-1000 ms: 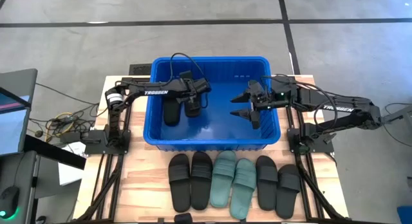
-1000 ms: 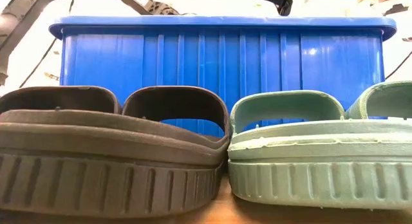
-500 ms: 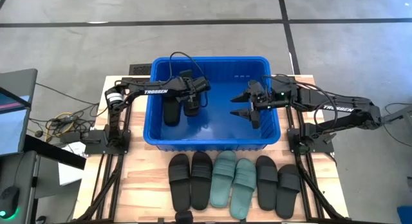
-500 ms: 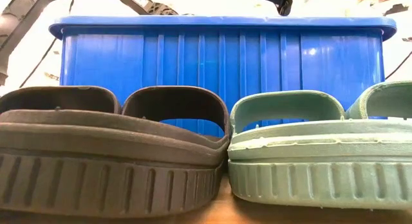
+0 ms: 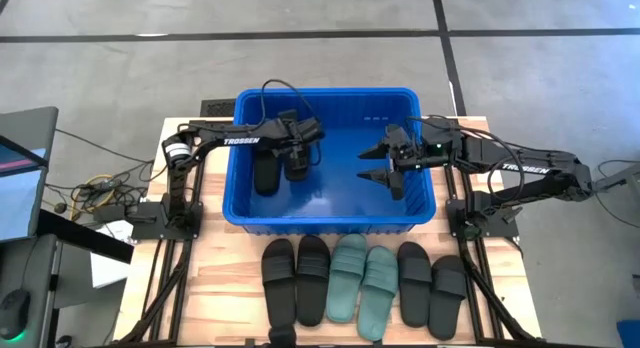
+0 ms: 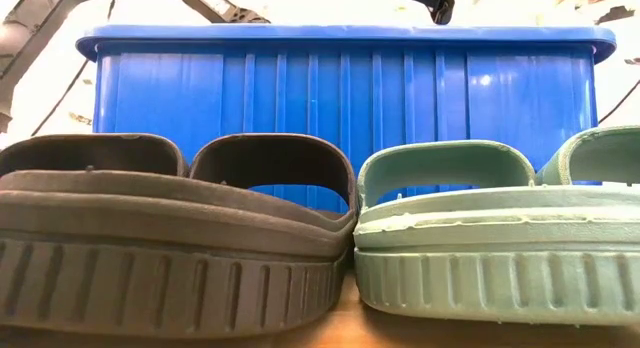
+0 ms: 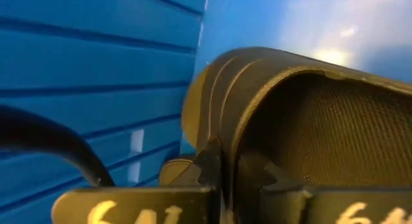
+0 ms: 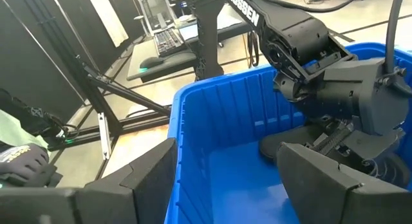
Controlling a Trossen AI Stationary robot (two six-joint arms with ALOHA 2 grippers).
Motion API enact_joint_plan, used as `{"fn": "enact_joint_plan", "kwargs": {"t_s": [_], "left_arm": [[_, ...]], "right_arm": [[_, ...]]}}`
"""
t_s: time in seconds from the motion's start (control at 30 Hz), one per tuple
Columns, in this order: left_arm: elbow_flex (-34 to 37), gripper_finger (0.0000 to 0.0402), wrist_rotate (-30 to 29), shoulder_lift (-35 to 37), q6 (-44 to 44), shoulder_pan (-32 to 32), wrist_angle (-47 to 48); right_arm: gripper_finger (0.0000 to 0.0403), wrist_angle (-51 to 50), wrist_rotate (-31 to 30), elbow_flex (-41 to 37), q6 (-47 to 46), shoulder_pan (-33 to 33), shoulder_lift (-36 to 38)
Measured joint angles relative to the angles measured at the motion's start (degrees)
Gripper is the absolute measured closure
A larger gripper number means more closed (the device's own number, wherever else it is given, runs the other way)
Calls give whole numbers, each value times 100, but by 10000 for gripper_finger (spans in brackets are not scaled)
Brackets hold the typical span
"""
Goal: Pick and place slides into bin
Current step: Put the black slide into the blue bin
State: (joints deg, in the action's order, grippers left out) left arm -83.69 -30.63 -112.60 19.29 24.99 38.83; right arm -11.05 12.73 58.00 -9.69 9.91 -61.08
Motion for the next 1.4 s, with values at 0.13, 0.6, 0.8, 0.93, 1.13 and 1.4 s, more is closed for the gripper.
{"fn": "enact_joint_plan", "kwargs": {"t_s": [0.13,0.6,0.8,0.93,1.13,1.4], "left_arm": [[275,401,21,12,-43,9,-47],[581,401,-49,21,-99,-91,-522],[581,393,-284,9,292,-99,-520],[581,397,-387,4,605,-111,-514],[583,398,-410,2,820,-111,-519],[589,400,-431,-7,1348,-147,-512]], "right_arm": [[148,-1,0,0,2,-1,0],[148,-2,-98,0,-42,0,-4],[148,-2,-96,0,-87,0,-4],[148,-2,-96,0,-93,0,-4],[148,-2,-127,0,-96,-2,-4],[148,-4,-131,0,-159,-2,-4]]}}
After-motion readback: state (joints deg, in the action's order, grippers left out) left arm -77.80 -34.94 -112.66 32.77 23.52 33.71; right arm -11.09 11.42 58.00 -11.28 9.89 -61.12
